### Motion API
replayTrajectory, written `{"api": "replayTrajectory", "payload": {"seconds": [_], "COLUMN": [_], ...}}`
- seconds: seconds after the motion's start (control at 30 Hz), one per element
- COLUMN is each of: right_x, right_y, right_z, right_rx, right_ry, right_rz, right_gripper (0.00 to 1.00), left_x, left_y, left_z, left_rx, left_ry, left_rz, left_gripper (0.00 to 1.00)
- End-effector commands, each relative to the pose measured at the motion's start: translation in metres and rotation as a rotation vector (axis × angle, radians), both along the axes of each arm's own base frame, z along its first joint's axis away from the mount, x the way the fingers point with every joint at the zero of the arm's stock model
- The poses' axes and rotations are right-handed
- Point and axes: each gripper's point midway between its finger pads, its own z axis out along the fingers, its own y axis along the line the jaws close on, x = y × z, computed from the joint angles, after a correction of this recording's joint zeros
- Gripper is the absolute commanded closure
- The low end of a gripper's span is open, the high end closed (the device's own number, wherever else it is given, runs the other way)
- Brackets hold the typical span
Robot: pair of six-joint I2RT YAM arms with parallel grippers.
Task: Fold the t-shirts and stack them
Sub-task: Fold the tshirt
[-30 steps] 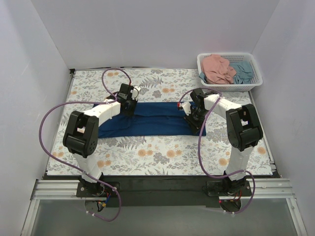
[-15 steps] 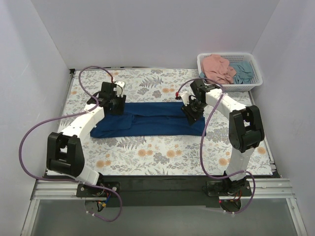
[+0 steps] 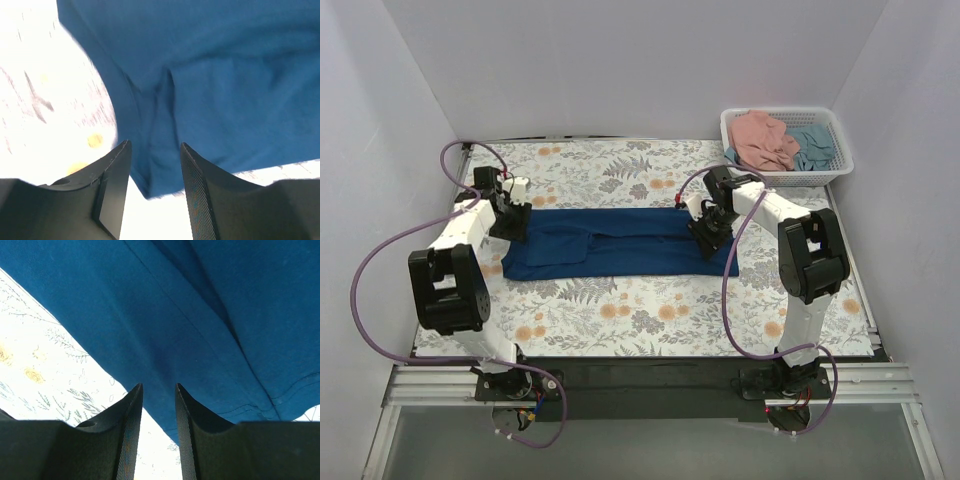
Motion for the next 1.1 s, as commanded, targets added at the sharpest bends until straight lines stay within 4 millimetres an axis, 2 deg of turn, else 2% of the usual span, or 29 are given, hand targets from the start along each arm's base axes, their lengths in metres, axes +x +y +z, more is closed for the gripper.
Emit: {"api": "replayTrajectory", "payload": {"seconds": [0.0, 0.2, 0.23, 0.43, 0.73, 0.97, 1.07], "right_x": [-0.006, -0.008, -0.008, -0.008, -0.009, -0.01, -0.011], "right_y": [0.004, 0.0, 0.0, 0.0, -0.003, -0.004, -0.005], "right_z": [0.002, -0.001, -0.002, -0.004, -0.007, -0.011, -0.011], "right_rx": [0.013, -0.003, -0.004, -0.009, -0.021, -0.029, -0.033], "right_ry": [0.015, 0.017, 0.02, 0.024, 0.028, 0.035, 0.036], "right_rz": [0.027, 0.029, 0.029, 0.03, 0.035, 0.038, 0.04], "right_gripper": [0.62, 0.62, 0.62, 0.62, 0.62, 0.62, 0.62], "left_x": [0.028, 0.058, 0.059, 0.061, 0.058, 0.056, 0.058], "left_y": [-0.002, -0.013, -0.013, -0.021, -0.024, -0.027, -0.029], "left_z": [0.007, 0.014, 0.007, 0.0, -0.018, -0.022, -0.021], "left_rx": [0.0, -0.047, -0.054, -0.094, -0.102, -0.115, -0.123], "left_ry": [-0.042, -0.056, -0.037, -0.017, 0.025, 0.037, 0.029], "left_rz": [-0.172, -0.277, -0.286, -0.323, -0.316, -0.325, -0.326], "left_gripper": [0.57, 0.57, 0.57, 0.56, 0.62, 0.74, 0.85]}}
